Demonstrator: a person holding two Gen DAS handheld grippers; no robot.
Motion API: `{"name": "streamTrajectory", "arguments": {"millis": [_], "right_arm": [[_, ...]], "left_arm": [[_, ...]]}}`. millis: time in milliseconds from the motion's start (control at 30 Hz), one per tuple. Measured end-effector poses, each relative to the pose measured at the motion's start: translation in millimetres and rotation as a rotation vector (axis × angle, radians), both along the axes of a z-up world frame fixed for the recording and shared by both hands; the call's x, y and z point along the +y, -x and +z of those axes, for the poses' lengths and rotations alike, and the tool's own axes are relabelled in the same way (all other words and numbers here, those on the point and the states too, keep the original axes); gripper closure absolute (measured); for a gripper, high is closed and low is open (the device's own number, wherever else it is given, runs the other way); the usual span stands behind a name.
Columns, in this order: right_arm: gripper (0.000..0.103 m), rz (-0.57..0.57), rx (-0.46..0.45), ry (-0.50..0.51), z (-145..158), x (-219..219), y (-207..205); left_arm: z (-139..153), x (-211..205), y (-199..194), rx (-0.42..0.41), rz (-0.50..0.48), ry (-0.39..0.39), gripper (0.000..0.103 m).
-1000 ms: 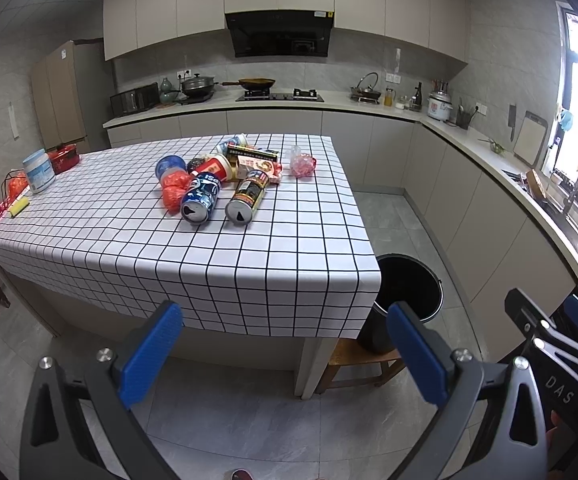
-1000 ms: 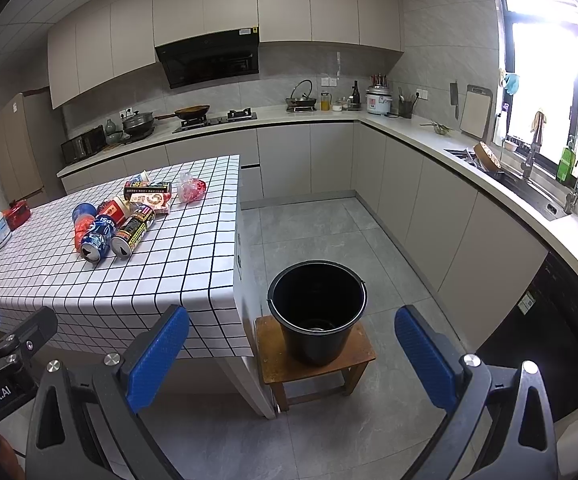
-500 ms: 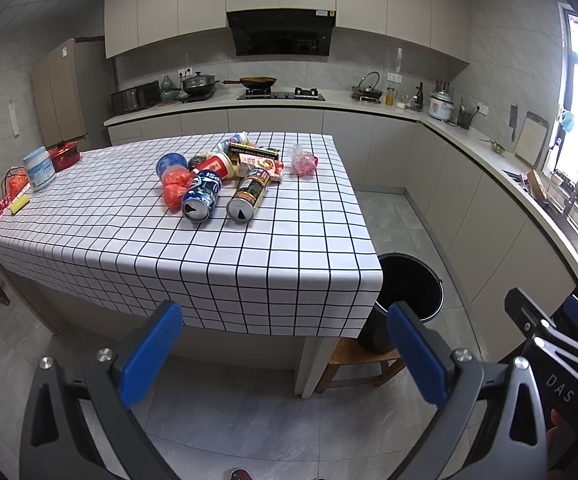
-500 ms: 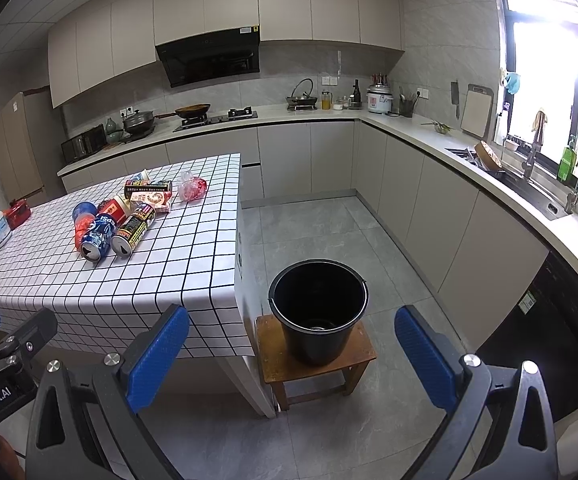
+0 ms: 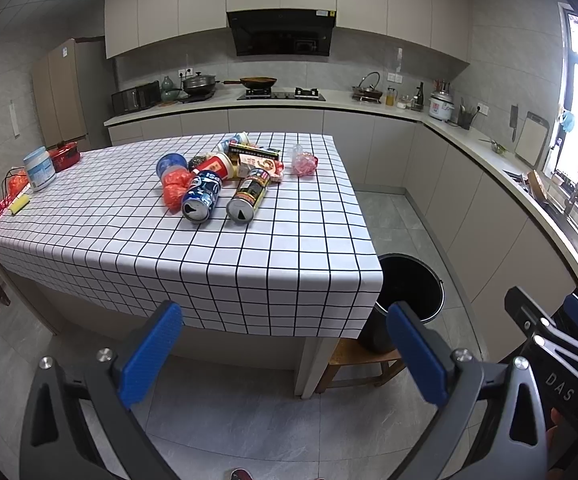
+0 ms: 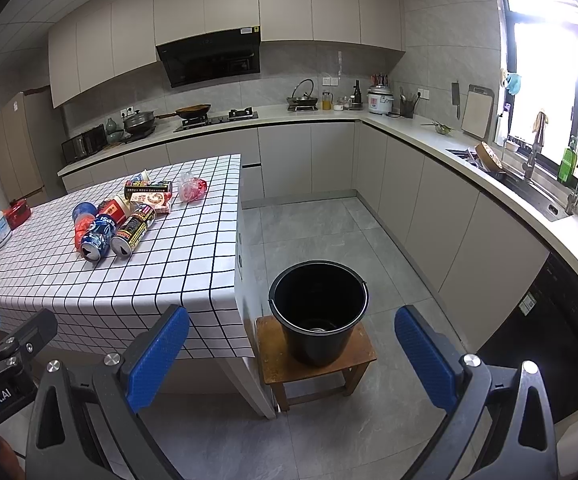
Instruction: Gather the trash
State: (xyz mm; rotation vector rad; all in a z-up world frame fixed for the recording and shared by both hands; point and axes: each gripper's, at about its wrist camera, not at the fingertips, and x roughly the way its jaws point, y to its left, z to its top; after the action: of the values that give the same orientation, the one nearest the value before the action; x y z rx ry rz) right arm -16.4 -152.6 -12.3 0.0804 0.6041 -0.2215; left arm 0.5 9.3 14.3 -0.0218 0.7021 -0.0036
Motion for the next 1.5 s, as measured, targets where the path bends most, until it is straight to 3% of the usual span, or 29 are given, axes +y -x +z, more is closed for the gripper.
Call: {"name": "streamTrajectory", "arguments": {"millis": [1500], "right_arm": [[0.000, 0.073, -0.014, -0.018, -1.5, -7.1, -27.8]], "left_arm": [[-3.5, 2.5, -12.4, 0.002, 0.083, -0.026, 0.000]]}}
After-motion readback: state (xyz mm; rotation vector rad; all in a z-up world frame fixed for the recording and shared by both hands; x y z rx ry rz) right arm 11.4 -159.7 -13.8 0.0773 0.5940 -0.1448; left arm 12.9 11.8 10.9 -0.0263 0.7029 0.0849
